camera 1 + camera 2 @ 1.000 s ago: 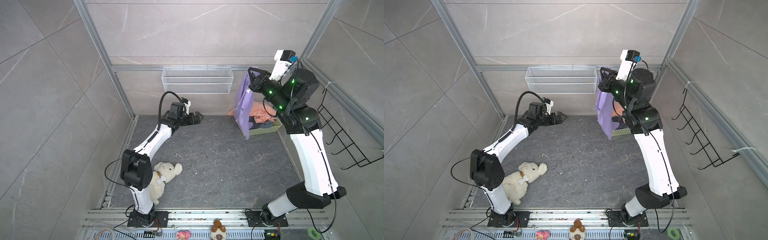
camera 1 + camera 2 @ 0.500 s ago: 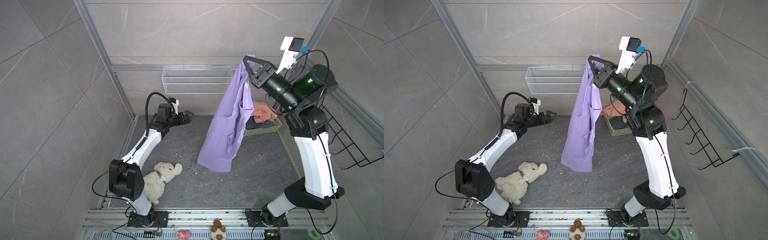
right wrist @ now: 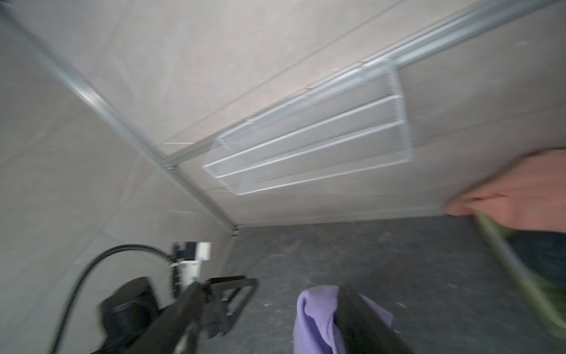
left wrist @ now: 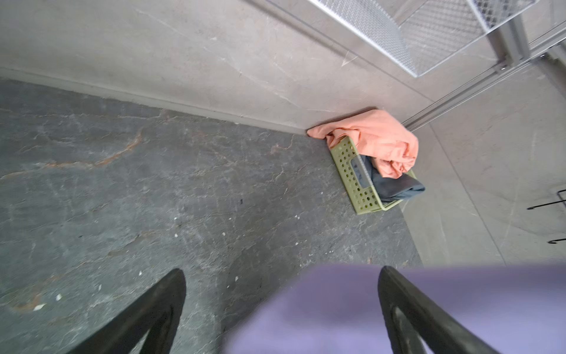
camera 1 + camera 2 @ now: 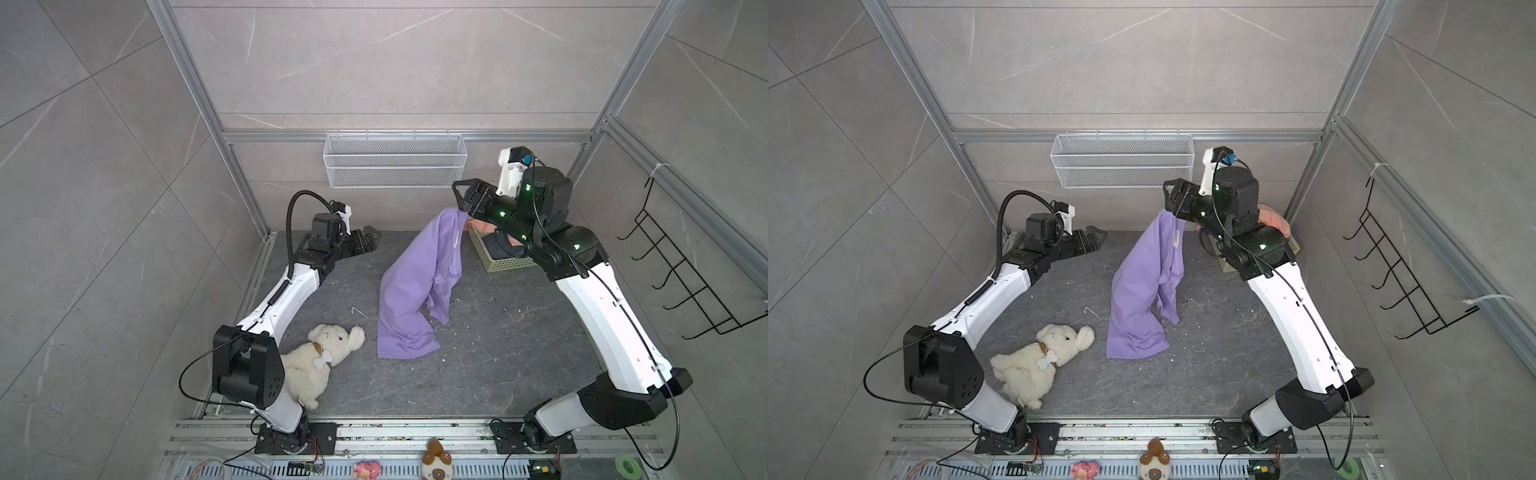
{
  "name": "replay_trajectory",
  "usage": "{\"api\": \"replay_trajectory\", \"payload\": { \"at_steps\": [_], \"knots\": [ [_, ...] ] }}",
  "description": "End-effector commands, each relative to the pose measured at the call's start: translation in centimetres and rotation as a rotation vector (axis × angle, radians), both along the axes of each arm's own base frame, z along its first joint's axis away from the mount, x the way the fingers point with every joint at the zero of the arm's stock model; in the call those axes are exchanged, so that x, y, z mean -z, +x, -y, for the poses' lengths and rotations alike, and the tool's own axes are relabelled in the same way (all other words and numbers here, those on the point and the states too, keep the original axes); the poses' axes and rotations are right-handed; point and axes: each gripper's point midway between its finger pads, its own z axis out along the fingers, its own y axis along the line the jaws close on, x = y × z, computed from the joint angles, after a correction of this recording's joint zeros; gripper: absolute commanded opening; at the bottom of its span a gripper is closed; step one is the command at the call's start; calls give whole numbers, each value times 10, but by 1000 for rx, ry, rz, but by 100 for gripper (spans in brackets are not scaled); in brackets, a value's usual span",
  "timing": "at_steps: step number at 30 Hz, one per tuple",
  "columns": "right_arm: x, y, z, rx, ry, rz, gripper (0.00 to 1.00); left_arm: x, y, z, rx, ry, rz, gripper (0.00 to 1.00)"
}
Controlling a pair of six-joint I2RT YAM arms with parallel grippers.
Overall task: Fold and stack the t-shirts
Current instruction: 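Lower the lavender t-shirt onto the table while the left gripper grasps it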
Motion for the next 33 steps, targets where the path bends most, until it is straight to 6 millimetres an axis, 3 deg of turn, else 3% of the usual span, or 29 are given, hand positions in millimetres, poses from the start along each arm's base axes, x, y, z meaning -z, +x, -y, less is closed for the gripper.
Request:
{"api": "replay_trajectory", "payload": {
  "at_steps": [1, 7, 12, 17, 26, 33],
  "knots": [
    [44, 3, 74, 287, -197, -151, 80, -1, -11, -1, 20, 58, -20, 99],
    [91, 6, 65, 242, -217, -259, 80, 44, -54, 26, 147, 193, -165, 98],
    [177, 0, 53, 218, -158, -460, 78, 82, -104, 62, 289, 342, -244, 96],
    [260, -15, 44, 223, -47, -609, 77, 112, -141, 89, 378, 413, -289, 93],
    [343, -17, 29, 175, -41, -742, 73, 163, -205, 134, 565, 520, -341, 77],
    [394, -13, 29, 143, -129, -804, 67, 181, -223, 165, 581, 575, -329, 72]
  ]
}}
